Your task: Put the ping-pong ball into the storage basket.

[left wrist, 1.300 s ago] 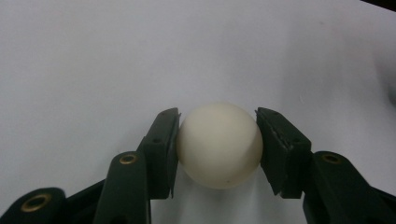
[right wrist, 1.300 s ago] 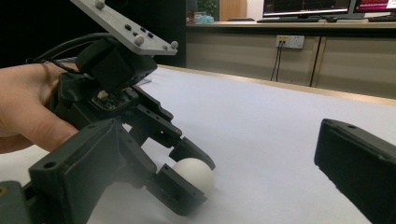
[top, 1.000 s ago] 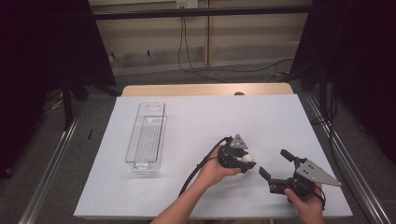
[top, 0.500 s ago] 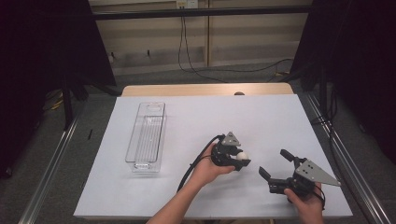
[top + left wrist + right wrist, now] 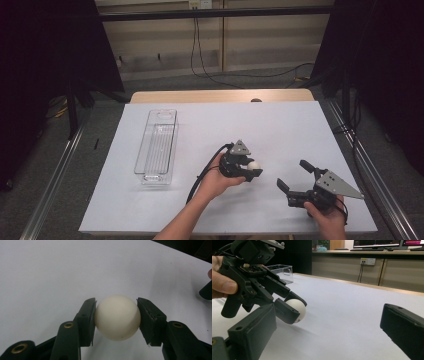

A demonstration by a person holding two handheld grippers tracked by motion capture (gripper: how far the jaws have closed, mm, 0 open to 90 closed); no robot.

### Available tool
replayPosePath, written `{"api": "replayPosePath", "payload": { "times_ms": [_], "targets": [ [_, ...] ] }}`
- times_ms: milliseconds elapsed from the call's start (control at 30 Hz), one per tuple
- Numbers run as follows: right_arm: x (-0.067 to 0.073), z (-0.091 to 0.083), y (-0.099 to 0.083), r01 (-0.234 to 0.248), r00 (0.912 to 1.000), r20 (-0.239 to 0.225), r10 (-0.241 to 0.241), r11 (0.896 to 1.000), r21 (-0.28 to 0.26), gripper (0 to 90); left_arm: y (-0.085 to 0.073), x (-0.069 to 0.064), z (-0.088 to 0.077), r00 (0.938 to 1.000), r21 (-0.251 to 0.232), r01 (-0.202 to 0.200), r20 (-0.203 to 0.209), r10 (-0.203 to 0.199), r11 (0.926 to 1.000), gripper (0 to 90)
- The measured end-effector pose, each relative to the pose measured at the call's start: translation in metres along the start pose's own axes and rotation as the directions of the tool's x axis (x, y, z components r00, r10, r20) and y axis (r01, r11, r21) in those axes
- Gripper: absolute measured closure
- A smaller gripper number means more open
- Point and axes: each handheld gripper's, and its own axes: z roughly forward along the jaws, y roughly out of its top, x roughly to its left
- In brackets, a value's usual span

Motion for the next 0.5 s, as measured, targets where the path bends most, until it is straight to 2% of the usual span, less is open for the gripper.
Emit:
{"api": "replayPosePath", "payload": {
  "times_ms": [133,167,233,400,500],
  "targets": [
    [0.000,0.001,0.000,0.002,1.0000,-0.002,-0.002,1.000,-0.001,0.1,-0.001,0.002,-0.005,0.9999,0.001,0.009,-0.007,-0.009,1.0000,51.1],
    [0.000,0.001,0.000,0.002,1.0000,-0.002,-0.002,1.000,-0.001,0.1,-0.002,0.003,-0.005,0.9999,-0.011,0.010,-0.007,-0.011,0.9999,51.1],
    [0.000,0.001,0.000,0.001,1.0000,-0.002,-0.001,1.000,-0.001,0.1,-0.002,0.004,-0.008,0.9998,0.002,0.015,-0.014,-0.015,0.9999,51.1],
    [0.000,0.001,0.000,0.005,1.0000,-0.002,-0.005,1.000,0.001,0.1,-0.004,0.006,-0.010,0.9995,-0.018,0.025,-0.019,-0.025,0.9995,51.1],
    [0.000,0.001,0.000,0.001,1.0000,-0.003,-0.001,1.000,-0.001,0.1,-0.004,0.007,-0.014,0.9992,-0.002,0.029,-0.030,-0.029,0.9996,51.1]
  ]
}}
